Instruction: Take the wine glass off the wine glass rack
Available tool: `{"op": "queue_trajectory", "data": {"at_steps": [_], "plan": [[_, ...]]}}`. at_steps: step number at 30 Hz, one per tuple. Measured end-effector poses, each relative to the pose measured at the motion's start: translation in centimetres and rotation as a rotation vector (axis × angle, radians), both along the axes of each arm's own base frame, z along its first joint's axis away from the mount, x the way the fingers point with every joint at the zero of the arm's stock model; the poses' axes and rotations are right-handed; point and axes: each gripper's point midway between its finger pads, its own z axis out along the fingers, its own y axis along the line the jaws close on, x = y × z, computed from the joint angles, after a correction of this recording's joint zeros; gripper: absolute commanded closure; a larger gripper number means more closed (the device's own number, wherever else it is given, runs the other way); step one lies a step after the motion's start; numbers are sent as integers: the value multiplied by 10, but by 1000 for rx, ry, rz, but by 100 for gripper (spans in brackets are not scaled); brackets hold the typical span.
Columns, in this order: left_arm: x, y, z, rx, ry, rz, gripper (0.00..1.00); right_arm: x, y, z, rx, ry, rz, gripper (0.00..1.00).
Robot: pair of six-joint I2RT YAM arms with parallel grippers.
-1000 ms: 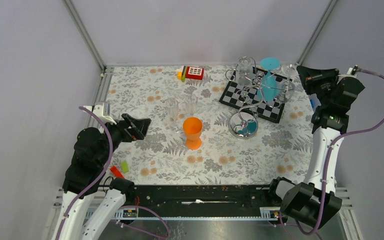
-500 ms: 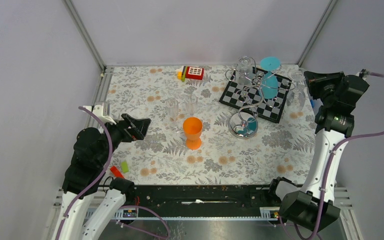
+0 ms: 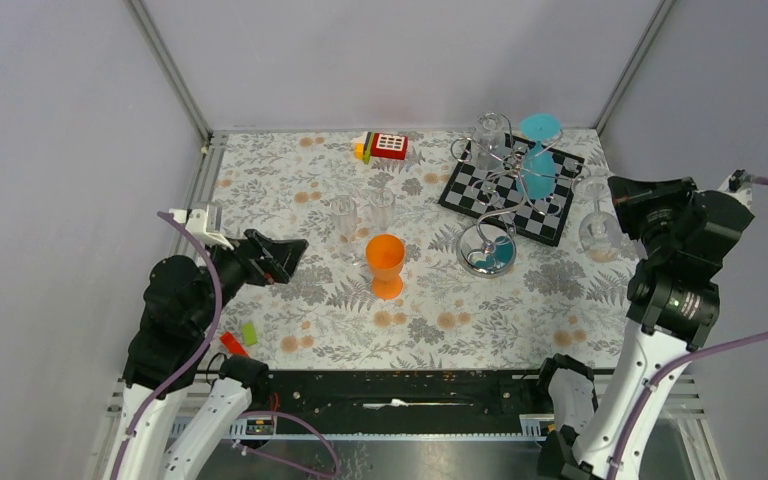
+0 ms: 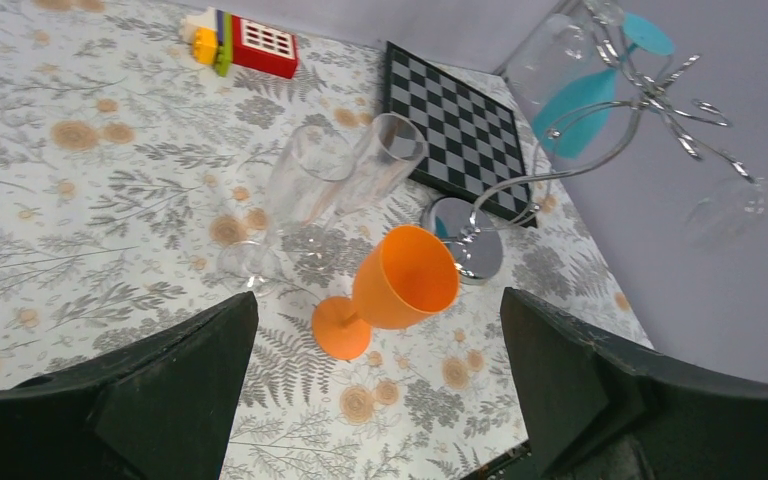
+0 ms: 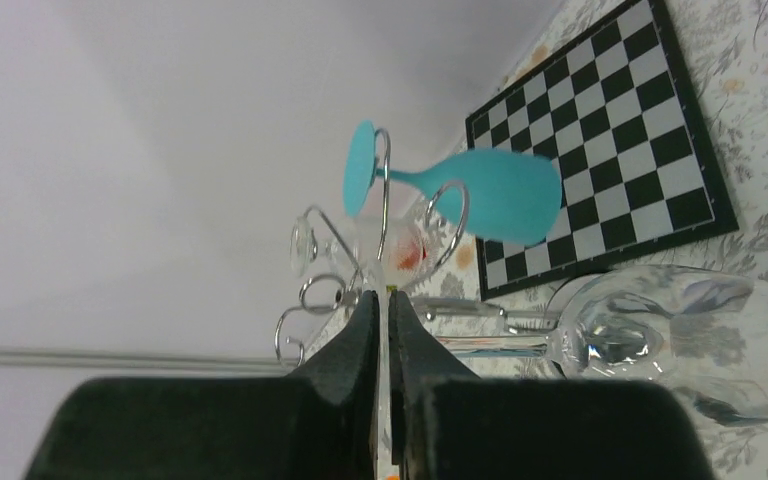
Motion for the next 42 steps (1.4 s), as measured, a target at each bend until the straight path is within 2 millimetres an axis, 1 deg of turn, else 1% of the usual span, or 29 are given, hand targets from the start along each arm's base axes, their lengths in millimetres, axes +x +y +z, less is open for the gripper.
{"op": "queue_trajectory", "data": {"at_steps": [3,7,12,16,21,26,29,31,34,36,39,42], "plan": [[-4,-9,6,-31,-10,-51,1,-16,15,1,13,7,41,100],[-6,-18,15,-66,-27,-98,2,-39,35,8,18,-6,92,100],[-4,-23,16,-90,-13,-115,2,-67,62,13,21,-43,168,100],[-4,-28,17,-109,9,-140,2,-77,77,13,41,-56,227,100],[-8,-39,27,-147,10,-201,2,-76,95,9,100,-53,337,100],[-14,-62,46,-262,-3,-341,2,-68,119,-2,201,-55,495,100],[-15,-76,51,-350,12,-426,2,-66,134,-9,276,-57,590,100],[-15,-85,53,-409,26,-475,2,-69,143,-10,304,-58,641,100],[-16,-97,56,-483,49,-544,2,-78,155,0,310,-91,716,100],[-22,-110,61,-515,66,-610,4,-86,163,10,301,-128,768,100],[-33,-134,61,-529,104,-708,8,-96,171,20,292,-169,826,100],[-45,-160,61,-519,156,-799,11,-100,174,26,288,-191,853,100]]}}
